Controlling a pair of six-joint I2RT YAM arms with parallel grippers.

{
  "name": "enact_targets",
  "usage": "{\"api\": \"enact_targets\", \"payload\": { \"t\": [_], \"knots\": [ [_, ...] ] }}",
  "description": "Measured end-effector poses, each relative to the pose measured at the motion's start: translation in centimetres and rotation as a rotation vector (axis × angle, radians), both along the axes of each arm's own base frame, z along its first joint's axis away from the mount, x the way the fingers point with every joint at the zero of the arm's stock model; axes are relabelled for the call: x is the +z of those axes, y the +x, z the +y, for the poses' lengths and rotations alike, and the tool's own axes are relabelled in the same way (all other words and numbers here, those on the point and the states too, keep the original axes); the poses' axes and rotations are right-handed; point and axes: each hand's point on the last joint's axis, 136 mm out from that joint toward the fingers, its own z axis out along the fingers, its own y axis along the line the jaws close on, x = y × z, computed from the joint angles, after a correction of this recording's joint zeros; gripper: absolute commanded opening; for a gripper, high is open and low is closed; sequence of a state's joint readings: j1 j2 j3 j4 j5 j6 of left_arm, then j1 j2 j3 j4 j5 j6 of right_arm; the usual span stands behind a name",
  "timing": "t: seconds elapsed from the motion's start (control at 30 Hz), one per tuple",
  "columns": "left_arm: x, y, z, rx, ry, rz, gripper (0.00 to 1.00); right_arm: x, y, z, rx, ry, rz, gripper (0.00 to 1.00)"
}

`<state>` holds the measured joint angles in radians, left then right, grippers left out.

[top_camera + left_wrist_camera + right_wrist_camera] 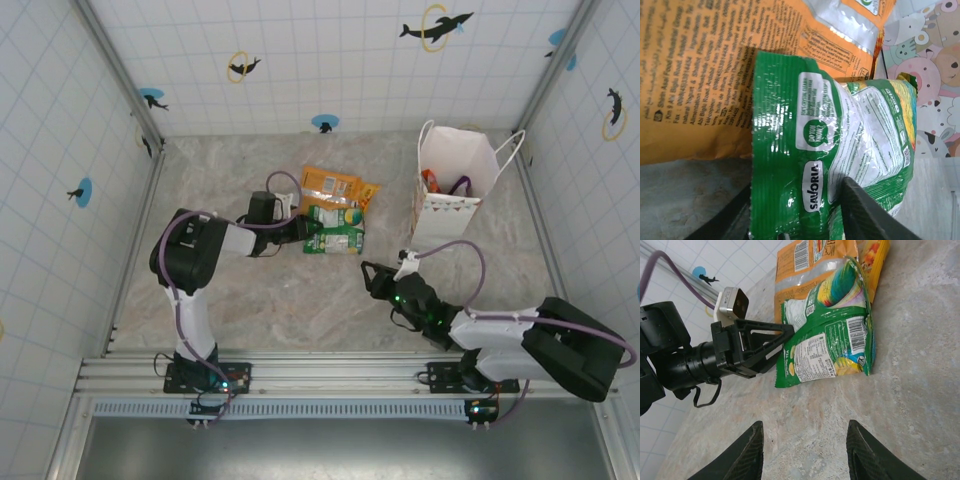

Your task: Place the snacks into the paper bag

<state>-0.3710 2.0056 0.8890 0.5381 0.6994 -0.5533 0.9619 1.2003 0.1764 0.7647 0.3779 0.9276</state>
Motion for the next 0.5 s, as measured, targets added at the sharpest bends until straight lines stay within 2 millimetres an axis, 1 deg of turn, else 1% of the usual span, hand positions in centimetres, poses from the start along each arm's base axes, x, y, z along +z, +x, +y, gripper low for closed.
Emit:
{"api": "enact_targets", "payload": {
  "t": [0.13,0.17,0.4,0.5],
  "knots": [
    [0.2,-0.1,-0.1,-0.006,-0.006,-0.002,0.03,0.8,0.1,-0.4,-0.015,0.004,-0.02,0.46],
    [0.2,-0.1,-0.1,-0.009,-0.008,-0.005,0.0,0.9,0.1,-0.6,-0.019,0.004,-0.024,0.46],
    [1.2,-0.6,0.0,-0.02,-0.007,-0.016,0.0,1.1,0.0,-2.1,-0.045,-0.022,-0.047,0.46],
    [2.4,-1.1,0.1,-0.034,0.003,-0.037,0.0,1.3,-0.1,-2.7,-0.051,-0.035,-0.059,0.47]
  ]
}}
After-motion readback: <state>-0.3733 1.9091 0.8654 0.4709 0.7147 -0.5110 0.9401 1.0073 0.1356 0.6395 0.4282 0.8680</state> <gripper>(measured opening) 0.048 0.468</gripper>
